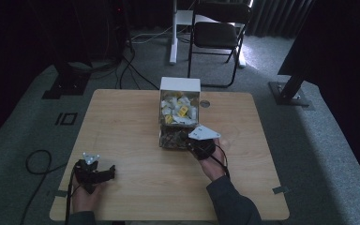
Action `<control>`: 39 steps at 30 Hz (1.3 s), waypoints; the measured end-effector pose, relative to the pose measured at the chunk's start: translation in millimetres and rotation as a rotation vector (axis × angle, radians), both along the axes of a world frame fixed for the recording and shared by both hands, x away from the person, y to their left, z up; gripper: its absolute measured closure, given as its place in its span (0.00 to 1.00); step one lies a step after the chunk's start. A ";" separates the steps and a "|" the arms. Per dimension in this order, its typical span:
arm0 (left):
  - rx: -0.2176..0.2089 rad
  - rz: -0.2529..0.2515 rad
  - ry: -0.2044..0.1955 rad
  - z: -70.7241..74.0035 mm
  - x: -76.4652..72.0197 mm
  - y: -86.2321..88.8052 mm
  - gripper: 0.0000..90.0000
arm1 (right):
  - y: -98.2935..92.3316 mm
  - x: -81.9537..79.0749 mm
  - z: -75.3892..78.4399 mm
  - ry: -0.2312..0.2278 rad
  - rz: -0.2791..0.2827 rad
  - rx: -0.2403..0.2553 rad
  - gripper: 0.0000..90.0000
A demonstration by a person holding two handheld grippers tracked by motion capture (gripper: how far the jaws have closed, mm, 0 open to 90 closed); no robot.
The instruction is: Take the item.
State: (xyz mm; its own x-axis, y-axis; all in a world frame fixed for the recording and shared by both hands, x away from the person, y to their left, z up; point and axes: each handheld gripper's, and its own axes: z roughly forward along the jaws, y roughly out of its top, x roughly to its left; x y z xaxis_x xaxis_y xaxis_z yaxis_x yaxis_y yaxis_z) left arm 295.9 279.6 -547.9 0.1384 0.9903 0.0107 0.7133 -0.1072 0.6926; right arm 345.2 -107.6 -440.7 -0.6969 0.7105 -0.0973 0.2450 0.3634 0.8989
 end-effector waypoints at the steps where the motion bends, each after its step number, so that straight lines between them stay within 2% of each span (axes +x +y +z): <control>1: 0.000 0.000 0.000 0.0 0.0 0.0 0.04 | -1.0 0.0 0.2 -0.002 -0.001 0.001 1.00; 39: 0.000 0.001 -0.002 -0.1 0.1 0.0 0.04 | -29.5 -8.6 9.0 -0.021 -0.044 0.005 1.00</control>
State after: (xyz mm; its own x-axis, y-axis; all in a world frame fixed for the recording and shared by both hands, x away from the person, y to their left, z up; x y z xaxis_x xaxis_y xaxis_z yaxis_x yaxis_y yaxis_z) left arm 295.9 279.6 -548.0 0.1375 0.9904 0.0106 0.7123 -0.1063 0.6938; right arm 336.6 -137.0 -431.8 -0.6630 0.7408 -0.1080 0.2416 0.3483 0.9057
